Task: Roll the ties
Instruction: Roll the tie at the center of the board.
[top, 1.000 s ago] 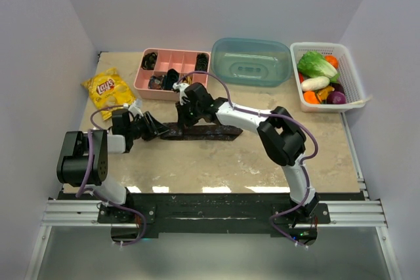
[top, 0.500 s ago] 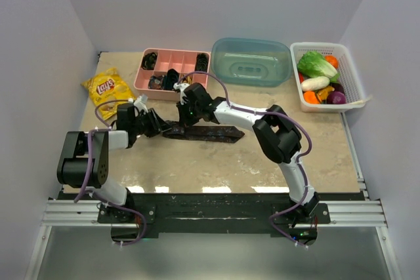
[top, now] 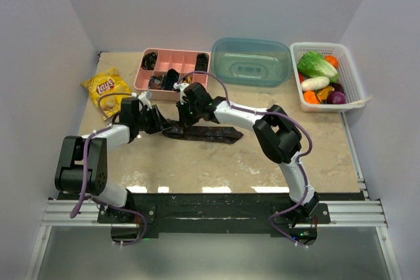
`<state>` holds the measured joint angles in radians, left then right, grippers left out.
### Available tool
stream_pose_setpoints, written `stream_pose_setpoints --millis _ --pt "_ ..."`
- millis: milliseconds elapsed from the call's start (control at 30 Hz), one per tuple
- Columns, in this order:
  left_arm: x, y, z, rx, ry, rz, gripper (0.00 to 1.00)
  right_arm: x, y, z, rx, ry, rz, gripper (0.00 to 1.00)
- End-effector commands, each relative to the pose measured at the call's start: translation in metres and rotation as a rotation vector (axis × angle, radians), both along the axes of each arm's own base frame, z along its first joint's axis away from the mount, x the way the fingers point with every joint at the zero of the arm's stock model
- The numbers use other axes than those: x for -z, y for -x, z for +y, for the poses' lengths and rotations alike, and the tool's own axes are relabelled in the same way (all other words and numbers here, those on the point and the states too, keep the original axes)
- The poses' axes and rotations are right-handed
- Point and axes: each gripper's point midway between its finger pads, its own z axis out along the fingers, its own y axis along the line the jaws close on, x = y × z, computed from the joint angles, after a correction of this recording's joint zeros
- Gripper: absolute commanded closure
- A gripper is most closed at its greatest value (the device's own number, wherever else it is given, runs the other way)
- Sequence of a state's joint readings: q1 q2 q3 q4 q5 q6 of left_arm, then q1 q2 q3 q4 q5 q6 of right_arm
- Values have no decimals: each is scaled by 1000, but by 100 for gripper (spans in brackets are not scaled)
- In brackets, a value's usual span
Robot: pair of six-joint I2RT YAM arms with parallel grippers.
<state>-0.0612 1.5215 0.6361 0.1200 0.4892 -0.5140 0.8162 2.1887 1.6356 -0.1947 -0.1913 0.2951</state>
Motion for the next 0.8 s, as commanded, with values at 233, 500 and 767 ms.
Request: stream_pose_setpoints --millis 233,500,767 --pt "-34 -16 10 8 -200 -39 73 -30 7 5 -8 -47 -15 95" --pt "-47 -19 12 -2 -356 -35 73 -29 8 10 -20 -62 -2 95" --pt "-55 -19 -4 22 -464 -54 74 -29 10 15 -31 -81 10 95"
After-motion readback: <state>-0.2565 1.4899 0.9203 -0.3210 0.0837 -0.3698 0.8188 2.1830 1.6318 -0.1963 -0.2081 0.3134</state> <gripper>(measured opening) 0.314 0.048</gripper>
